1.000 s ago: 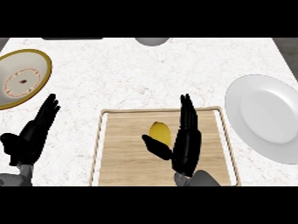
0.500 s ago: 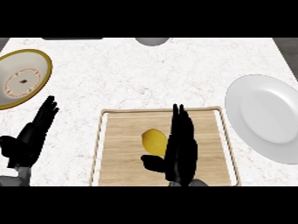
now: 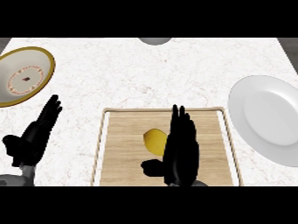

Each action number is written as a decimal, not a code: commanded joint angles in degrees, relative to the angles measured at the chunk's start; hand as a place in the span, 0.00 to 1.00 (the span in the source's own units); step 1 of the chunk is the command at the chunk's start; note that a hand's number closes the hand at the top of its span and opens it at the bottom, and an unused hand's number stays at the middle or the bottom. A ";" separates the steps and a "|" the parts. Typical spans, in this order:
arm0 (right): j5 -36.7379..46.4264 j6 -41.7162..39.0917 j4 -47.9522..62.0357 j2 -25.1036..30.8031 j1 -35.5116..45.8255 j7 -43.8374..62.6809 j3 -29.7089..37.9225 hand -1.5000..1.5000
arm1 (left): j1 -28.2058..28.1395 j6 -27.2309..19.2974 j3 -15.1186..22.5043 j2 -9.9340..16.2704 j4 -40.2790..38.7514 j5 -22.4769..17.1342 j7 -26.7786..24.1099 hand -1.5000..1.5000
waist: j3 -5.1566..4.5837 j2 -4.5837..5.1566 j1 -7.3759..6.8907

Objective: Pick the lemon from the tray and place it in the plate

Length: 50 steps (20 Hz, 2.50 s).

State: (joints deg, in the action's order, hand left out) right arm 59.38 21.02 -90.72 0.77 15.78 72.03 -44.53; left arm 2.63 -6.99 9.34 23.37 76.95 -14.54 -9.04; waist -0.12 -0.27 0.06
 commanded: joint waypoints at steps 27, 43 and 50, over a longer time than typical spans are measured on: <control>-13.03 -4.60 17.73 -0.74 7.31 1.37 4.60 1.00 | -1.98 1.55 -0.76 -3.69 1.78 4.01 -0.24 0.50 | 0.13 0.30 -1.05; -22.79 6.24 4.10 40.65 -27.25 -32.00 26.22 1.00 | -2.97 0.71 -7.16 -1.87 -1.66 2.07 -0.75 0.50 | 0.40 -1.10 8.49; -39.34 12.75 -3.99 52.19 -44.82 -52.43 41.38 1.00 | -5.25 2.11 -7.08 -1.81 -0.22 1.61 -1.53 0.50 | 0.10 -0.86 6.02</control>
State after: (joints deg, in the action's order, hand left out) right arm 27.63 31.83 -90.86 46.23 -20.43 28.53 -10.72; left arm -2.00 -5.46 2.19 21.79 76.31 -12.61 -10.46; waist 0.10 -1.37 6.62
